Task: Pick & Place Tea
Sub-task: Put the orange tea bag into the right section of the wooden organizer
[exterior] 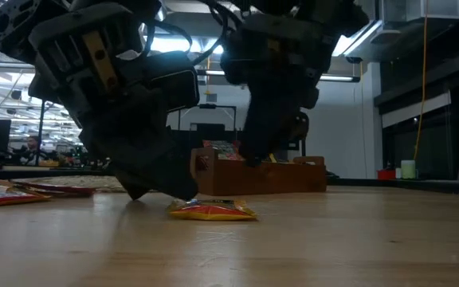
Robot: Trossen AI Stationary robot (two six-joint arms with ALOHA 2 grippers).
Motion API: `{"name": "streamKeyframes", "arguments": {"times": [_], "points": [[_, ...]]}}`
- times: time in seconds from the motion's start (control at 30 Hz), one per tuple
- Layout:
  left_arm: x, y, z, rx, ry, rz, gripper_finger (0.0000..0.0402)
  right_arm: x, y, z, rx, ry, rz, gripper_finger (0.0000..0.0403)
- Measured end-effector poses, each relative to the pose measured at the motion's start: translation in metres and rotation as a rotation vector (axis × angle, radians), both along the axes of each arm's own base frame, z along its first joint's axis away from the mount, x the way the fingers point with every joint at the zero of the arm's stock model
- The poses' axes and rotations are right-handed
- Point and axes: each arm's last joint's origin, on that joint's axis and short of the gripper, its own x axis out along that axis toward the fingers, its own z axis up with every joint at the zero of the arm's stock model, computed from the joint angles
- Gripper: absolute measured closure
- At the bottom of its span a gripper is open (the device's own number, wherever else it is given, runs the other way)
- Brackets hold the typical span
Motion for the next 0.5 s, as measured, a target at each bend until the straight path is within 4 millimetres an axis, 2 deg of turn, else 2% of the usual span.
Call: {"name": "streamKeyframes", "arguments": {"times": [0.17, 0.5], "points": [[-0.0016, -0.0001, -0.0020, 0.038, 0.012, -0.029, 0.0399, 0.0006, 0.0017, -0.0013, 0.054, 0.009, 0.008, 0.0242], [-0.0047, 0.0034, -0.0063, 0.142, 0.042, 0.001, 0.0400, -0.0024, 0.0029, -0.0005, 0.105, 0.044, 0.037, 0.0240]]}}
